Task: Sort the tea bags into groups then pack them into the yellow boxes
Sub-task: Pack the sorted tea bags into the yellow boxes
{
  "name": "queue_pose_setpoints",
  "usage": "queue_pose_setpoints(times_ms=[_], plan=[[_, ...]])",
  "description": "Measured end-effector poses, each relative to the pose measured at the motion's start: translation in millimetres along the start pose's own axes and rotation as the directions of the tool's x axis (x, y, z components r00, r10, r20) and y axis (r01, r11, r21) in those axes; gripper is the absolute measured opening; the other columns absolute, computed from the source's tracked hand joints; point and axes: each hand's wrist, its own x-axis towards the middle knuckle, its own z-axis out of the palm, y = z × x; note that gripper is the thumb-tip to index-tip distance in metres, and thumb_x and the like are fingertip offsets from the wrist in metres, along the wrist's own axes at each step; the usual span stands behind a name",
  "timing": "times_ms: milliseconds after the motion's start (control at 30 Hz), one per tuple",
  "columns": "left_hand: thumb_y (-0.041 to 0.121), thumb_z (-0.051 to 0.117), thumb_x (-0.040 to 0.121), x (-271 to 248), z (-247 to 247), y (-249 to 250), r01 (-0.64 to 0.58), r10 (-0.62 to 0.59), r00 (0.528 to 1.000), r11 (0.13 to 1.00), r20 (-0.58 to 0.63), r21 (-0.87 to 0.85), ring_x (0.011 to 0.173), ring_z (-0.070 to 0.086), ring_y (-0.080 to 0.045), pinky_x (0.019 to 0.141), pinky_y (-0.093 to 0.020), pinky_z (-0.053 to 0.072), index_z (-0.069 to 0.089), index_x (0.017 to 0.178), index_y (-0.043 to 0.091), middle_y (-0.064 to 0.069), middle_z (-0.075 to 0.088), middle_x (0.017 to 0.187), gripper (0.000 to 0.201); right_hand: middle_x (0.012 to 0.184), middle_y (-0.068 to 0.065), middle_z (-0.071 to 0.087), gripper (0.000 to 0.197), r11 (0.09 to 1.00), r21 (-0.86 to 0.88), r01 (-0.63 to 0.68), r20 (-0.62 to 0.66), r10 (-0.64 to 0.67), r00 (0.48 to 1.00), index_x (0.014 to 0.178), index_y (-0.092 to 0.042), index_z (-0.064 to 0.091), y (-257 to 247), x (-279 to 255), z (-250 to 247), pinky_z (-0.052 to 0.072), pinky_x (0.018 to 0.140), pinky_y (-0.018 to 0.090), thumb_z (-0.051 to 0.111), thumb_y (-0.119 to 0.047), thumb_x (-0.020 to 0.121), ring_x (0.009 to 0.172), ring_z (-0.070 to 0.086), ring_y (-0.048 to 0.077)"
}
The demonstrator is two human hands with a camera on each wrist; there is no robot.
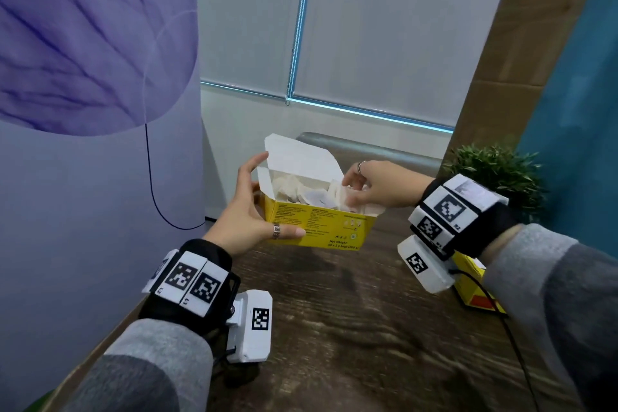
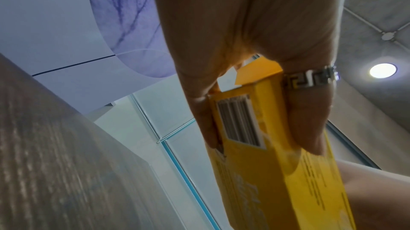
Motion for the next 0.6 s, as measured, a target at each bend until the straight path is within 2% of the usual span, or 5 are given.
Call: queue_pose_setpoints(times_ms=[167,300,433,500,600], plan=[[0.007,0.087,0.053,0.0,1.5,-0.3,-0.006,0.006,1.000,1.000,0.006,0.003,0.110,0.058,-0.020,0.084,-0.025,0.054,0.015,0.133,0.047,-0.003,0.051,0.126,0.115,0.077,-0.011,0.054,0.036,0.991,0.131,-0.035,-0.034,0.039,0.999,0.112,-0.015,0.058,5.7,8.4,6.2,0.040,0.065,0.019,0.072,-0.023,0.080,0.073,0.052,0.007],[0.003,0.086,0.055,0.6,1.1,-0.8,-0.004,0.004,1.000,1.000,0.017,-0.005,0.113,0.056,-0.020,0.087,-0.026,0.053,0.015,0.135,0.046,-0.003,0.048,0.130,0.114,0.067,-0.011,0.050,0.026,0.984,0.175,0.021,-0.032,-0.015,0.999,0.107,-0.019,0.060,8.9,10.4,3.9,0.035,0.057,0.014,0.069,-0.021,0.083,0.059,0.046,0.002],[0.002,0.085,0.057,1.3,1.3,0.1,-0.007,0.007,1.000,1.000,0.022,0.006,0.112,0.057,-0.020,0.083,-0.020,0.054,0.014,0.137,0.043,-0.001,0.047,0.129,0.114,0.069,-0.008,0.055,0.011,0.977,0.197,0.077,-0.152,-0.047,0.987,0.086,-0.024,0.060,12.3,6.9,-10.9,0.038,0.060,0.016,0.070,-0.022,0.082,0.060,0.048,0.004],[0.002,0.084,0.057,2.3,0.6,-0.5,-0.005,0.004,1.000,1.000,0.021,0.011,0.111,0.057,-0.020,0.081,-0.017,0.054,0.013,0.137,0.043,-0.002,0.048,0.127,0.114,0.070,-0.008,0.055,0.007,0.988,0.129,0.083,-0.235,-0.051,0.971,0.085,-0.023,0.059,14.8,4.9,-19.7,0.037,0.060,0.019,0.066,-0.023,0.086,0.064,0.048,0.008],[0.008,0.088,0.054,2.3,0.3,-0.6,0.000,0.000,0.999,1.000,0.036,-0.002,0.113,0.057,-0.021,0.087,-0.026,0.053,0.014,0.136,0.046,-0.004,0.048,0.130,0.116,0.080,-0.005,0.058,0.011,0.991,0.093,0.094,-0.218,-0.072,0.973,0.083,-0.024,0.058,17.2,0.6,-31.1,0.036,0.060,0.018,0.055,-0.030,0.092,0.067,0.047,0.007]])
